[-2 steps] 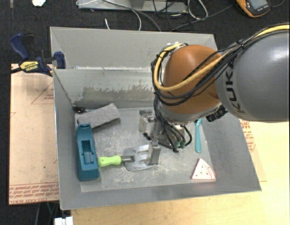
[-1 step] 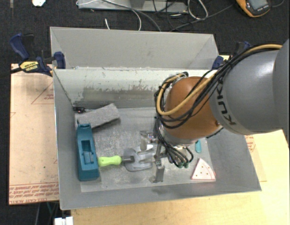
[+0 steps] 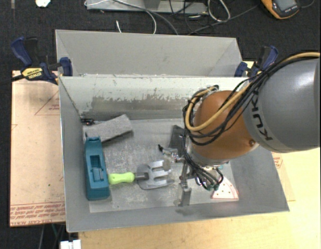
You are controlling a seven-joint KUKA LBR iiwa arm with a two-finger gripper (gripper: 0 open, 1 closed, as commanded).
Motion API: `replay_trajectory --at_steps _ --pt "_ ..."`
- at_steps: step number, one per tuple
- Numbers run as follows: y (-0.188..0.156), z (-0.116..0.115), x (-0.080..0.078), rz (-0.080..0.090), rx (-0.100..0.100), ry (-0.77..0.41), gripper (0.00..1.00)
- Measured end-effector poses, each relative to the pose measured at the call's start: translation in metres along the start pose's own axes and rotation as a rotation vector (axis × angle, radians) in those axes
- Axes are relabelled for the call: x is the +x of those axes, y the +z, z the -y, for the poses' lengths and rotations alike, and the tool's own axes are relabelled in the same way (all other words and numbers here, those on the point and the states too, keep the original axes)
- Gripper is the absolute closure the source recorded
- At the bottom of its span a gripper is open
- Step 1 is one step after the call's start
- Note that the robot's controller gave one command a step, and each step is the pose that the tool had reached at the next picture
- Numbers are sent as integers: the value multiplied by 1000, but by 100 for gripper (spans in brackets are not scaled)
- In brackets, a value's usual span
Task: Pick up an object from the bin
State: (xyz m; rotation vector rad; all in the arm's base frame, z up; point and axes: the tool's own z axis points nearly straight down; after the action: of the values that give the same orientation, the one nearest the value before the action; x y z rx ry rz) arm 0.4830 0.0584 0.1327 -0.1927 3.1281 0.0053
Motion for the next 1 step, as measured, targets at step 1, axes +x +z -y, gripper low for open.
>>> replay_trajectory --at_steps 1 --pt "18 40 7 -13 2 176 0"
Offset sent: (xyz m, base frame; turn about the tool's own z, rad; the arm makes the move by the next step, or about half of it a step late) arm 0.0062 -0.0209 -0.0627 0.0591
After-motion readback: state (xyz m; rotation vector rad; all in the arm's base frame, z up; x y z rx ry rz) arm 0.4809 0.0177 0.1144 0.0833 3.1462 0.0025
